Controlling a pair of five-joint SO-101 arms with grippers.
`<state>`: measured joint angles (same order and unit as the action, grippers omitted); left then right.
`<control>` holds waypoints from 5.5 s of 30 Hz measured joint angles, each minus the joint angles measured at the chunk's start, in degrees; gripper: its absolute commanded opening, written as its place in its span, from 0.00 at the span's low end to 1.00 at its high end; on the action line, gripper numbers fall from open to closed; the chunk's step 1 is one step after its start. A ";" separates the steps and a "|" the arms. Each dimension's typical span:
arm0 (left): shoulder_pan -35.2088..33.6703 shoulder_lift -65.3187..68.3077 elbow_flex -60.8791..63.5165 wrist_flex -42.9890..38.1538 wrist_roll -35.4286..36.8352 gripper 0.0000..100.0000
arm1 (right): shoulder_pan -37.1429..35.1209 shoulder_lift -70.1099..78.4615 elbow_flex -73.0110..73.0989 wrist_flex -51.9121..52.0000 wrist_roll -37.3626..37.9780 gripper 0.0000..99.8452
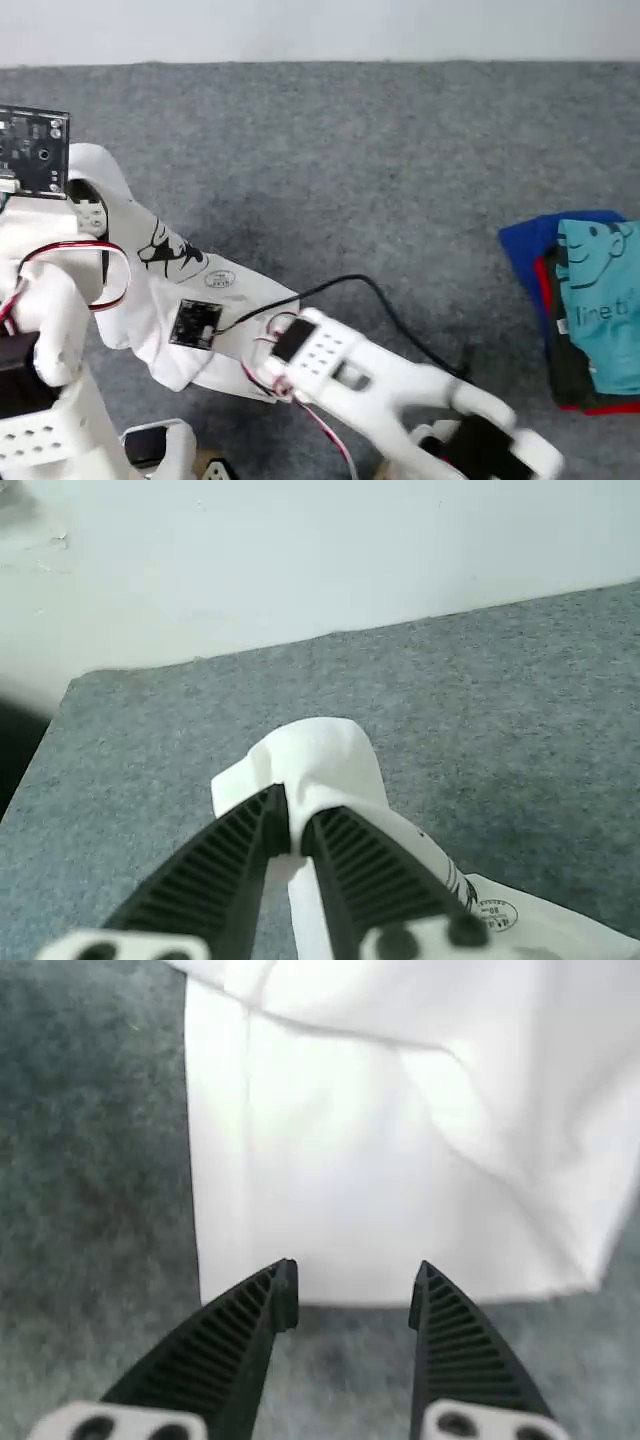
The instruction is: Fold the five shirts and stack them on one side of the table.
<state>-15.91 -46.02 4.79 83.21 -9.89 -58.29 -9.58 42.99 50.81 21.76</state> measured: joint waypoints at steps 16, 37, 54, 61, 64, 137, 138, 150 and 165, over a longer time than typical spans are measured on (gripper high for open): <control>0.00 0.00 0.00 0.00 0.00 0.01 | -0.88 20.04 -16.62 3.78 6.24 0.03; 0.00 -0.18 6.07 0.00 0.00 0.01 | 28.13 -15.91 -15.82 45.71 25.05 0.01; 0.09 -0.18 19.87 -0.09 0.00 0.01 | 43.69 -30.07 -3.52 46.59 21.54 0.23; 0.09 -0.18 23.82 -4.57 0.00 0.01 | 35.08 -31.56 -2.37 42.20 11.69 0.23; 0.09 -0.18 24.88 -5.36 0.00 0.01 | 28.40 -28.75 1.32 34.11 7.56 0.23; 11.69 -0.18 10.90 0.97 0.00 0.01 | 47.82 -26.11 -67.96 31.21 9.49 0.01; 11.69 -0.18 9.41 1.85 0.00 0.01 | 47.82 -26.29 -70.07 31.30 9.49 0.01; 11.96 -1.41 -12.48 16.09 0.00 0.01 | 55.91 -28.48 -101.89 41.49 8.62 0.01; 11.96 -6.68 -8.09 16.26 0.00 0.01 | 55.12 -28.31 -94.68 49.41 7.65 0.01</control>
<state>-3.96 -52.70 -3.30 99.47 -9.89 -3.16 -37.89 -51.69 100.22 29.41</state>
